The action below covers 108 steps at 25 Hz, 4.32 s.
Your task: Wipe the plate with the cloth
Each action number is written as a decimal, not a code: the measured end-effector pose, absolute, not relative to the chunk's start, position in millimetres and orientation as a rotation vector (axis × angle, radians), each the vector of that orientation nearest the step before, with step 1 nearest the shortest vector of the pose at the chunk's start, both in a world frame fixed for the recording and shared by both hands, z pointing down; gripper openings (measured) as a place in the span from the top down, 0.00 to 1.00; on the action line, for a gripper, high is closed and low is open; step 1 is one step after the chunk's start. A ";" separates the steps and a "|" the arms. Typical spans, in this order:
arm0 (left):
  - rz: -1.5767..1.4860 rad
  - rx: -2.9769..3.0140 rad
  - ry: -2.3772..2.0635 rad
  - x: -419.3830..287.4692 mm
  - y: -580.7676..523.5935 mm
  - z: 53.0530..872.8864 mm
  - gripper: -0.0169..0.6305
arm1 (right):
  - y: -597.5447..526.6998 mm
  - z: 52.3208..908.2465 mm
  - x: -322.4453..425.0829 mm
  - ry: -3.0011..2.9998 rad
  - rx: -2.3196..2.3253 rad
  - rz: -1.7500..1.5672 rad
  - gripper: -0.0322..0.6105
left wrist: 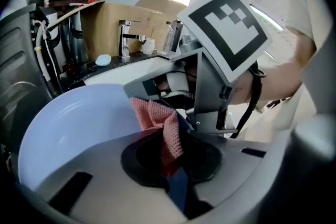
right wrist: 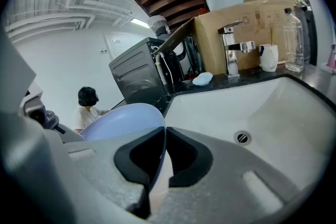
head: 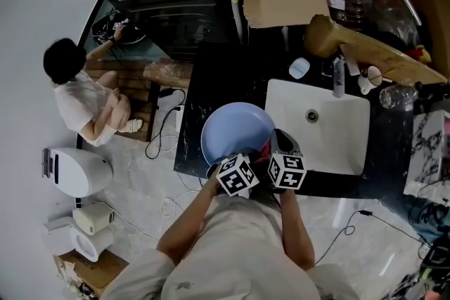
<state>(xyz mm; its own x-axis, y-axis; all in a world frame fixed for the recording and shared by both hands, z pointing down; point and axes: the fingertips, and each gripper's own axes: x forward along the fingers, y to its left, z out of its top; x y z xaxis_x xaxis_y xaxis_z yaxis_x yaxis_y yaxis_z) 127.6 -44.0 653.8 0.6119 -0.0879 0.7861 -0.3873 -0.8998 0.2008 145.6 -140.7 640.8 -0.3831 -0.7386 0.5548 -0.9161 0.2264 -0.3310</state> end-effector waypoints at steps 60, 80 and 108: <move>1.640 2.272 -0.055 30.3 -19.5 656.5 0.92 | -138.5 641.4 143.3 -2.178 1.558 0.900 0.92; 1.666 2.228 -0.287 -6.8 -52.7 657.7 0.92 | -138.5 641.4 143.0 -2.184 1.540 0.901 0.92; 1.648 2.190 -0.669 -33.9 -119.1 658.2 0.92 | -138.2 641.0 142.5 -2.186 1.525 0.908 0.92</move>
<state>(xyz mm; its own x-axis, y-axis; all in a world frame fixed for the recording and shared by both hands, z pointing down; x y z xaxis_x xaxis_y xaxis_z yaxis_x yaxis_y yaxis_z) -33.9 -119.1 658.2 0.2256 -0.1746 0.9585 -0.5425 -0.8397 -0.0252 142.5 -138.2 641.0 -0.3761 -0.7157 0.5885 -0.9220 0.2260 -0.3145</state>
